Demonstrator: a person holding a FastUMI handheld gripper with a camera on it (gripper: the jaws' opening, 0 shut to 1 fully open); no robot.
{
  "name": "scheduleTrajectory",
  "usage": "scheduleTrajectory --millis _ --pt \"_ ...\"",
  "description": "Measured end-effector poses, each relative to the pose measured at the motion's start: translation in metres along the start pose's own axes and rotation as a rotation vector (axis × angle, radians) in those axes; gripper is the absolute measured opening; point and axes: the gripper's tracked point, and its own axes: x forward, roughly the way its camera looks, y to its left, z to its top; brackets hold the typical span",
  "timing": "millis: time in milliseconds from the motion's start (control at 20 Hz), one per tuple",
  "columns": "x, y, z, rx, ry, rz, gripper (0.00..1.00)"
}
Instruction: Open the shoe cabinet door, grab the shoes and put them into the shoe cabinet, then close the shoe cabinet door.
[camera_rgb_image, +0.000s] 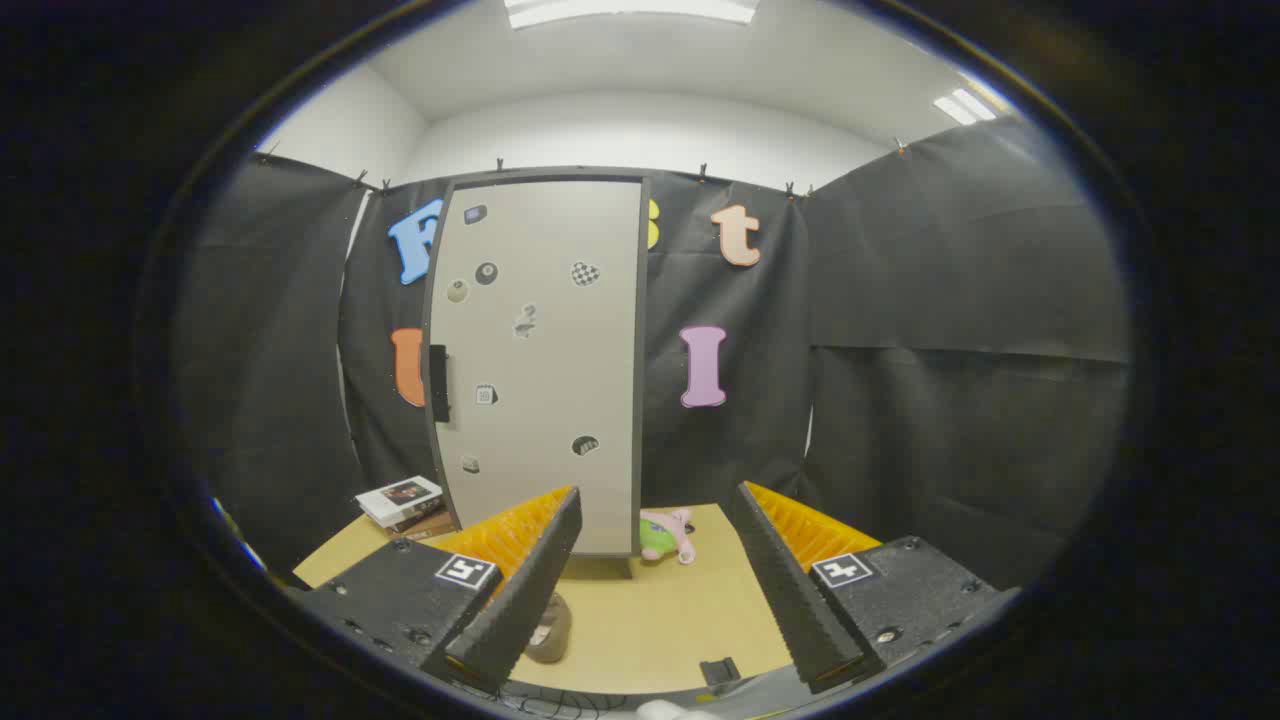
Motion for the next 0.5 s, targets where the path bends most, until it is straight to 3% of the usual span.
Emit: scheduleTrajectory --millis 500 --pt "0.0000 0.0091 -0.0002 -0.003 0.006 -0.003 1.00"
